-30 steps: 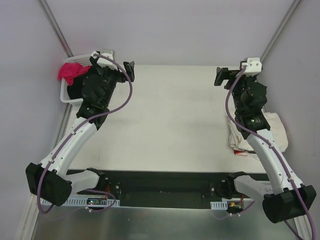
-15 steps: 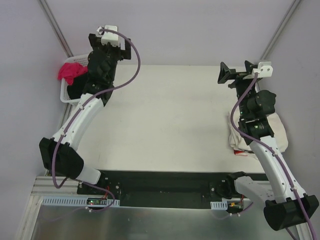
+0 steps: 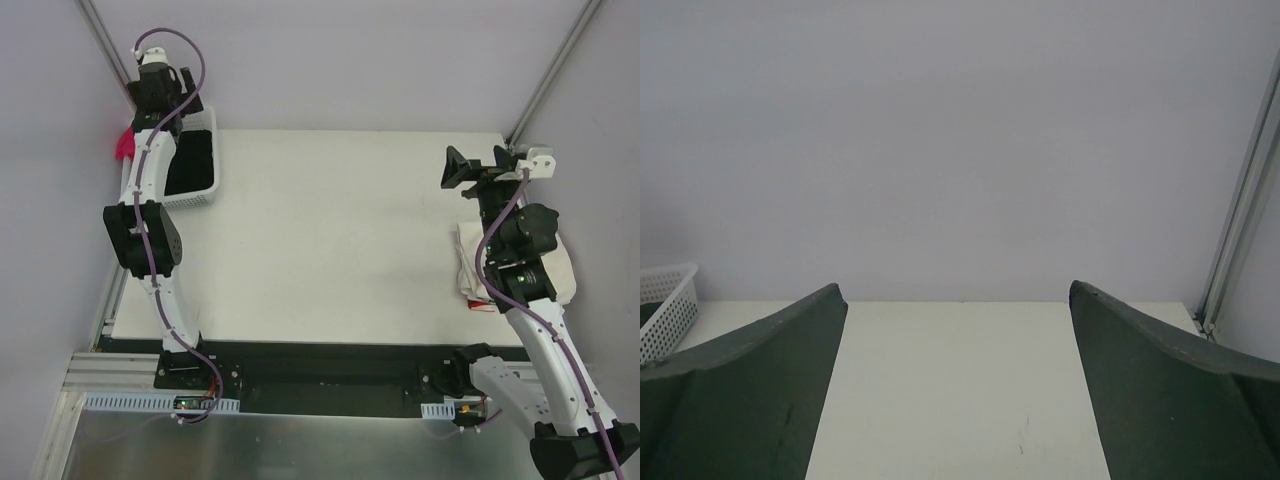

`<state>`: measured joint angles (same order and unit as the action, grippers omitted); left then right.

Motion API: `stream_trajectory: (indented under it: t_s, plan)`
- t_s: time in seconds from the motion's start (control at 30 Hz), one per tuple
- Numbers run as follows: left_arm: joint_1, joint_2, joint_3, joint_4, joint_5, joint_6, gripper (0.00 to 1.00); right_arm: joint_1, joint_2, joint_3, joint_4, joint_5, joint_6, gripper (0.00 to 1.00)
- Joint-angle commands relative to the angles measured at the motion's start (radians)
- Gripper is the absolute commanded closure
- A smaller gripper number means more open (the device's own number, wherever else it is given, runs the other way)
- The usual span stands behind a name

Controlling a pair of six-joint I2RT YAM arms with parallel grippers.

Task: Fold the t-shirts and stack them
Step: Grab crumpled tshirt from bin with the left arm

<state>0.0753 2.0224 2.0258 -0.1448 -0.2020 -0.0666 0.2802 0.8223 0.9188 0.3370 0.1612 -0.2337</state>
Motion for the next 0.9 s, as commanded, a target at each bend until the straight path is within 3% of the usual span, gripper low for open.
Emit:
stream_trajectory:
  t_s: [0.0, 0.5, 0.87]
  plan:
    - [0.072, 0.025, 0.016, -0.088, 0.072, -0.179, 0.01, -0.004, -0.051, -0.05, -0.01, 0.017, 0.065, 0.04]
    - [0.089, 0.13, -0.119, -0.082, 0.065, -0.277, 0.01, -0.019, -0.133, -0.133, -0.049, 0.049, 0.102, 0.04]
    - [0.09, 0.096, -0.282, -0.075, -0.071, -0.476, 0.01, -0.042, -0.178, -0.159, -0.072, 0.1, 0.126, 0.04]
